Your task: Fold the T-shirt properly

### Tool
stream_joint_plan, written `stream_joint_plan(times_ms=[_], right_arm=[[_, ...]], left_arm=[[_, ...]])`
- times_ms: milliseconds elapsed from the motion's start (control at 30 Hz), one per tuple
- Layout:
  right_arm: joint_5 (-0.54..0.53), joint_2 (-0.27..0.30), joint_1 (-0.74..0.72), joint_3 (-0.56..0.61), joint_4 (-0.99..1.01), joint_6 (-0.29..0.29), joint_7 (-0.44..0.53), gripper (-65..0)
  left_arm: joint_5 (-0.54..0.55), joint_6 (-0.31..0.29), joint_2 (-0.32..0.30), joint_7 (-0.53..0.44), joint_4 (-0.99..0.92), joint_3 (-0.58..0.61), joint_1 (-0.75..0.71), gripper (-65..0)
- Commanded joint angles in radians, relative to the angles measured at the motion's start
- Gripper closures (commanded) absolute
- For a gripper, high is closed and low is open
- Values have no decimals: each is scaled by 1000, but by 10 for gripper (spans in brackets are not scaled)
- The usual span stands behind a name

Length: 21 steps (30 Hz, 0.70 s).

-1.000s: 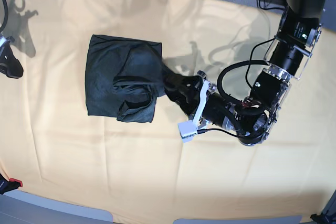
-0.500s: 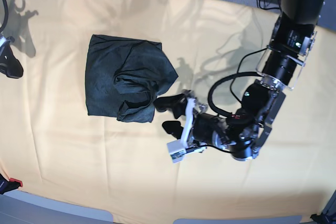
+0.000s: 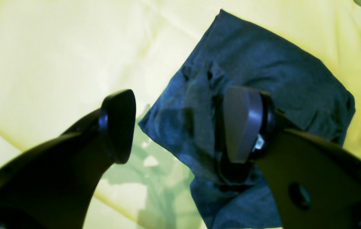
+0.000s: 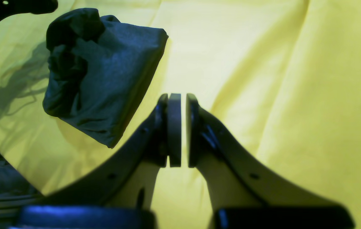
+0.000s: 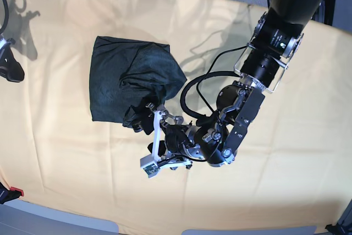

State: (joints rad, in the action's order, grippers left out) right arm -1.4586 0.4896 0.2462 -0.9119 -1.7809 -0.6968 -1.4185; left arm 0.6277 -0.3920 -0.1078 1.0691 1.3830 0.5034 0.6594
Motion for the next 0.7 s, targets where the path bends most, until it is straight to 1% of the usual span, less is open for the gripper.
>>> stream_joint_plan(times_ms=[0,267,400,467,500,533,567,600,633,667], right_arm=[[-25,23,-8,-7,-15,-1,22,-60],[-25,23,-14,-7,-15,-1,22,-60],[-25,23,-14,-7,-15,-1,22,-60],[-25,23,-14,-7,-15,-1,22,-60],[-25,23,-14,-7,-15,-1,22,-60],[-25,23,-14,-7,-15,-1,22,-60],[-25,23,-14,-7,-15,-1,22,-60],[-25,23,-14,-7,-15,-1,22,-60],[-25,23,-14,-7,-15,-1,22,-60],[-25,23,-14,-7,-15,-1,22,-60]], left_arm=[[8,5,11,-21,-2,-8,24,-434],[-25,-1,31,-23,-35,-8,-29,-435],[-50,-60,42,-24,-37,-8,-63,-434],[-93,-63,45,-53,-37,-8,-81,-427],[-117,-56,44,-77,-37,-8,-89,-397],[-146,-41,44,-93,-37,-8,-96,-329],[-170,-24,44,-102,-37,-8,-98,-229],[-184,-10,44,-103,-37,-8,-97,-107],[-199,4,44,-103,-37,-8,-94,0],[-216,23,44,-103,-37,-8,-87,0]])
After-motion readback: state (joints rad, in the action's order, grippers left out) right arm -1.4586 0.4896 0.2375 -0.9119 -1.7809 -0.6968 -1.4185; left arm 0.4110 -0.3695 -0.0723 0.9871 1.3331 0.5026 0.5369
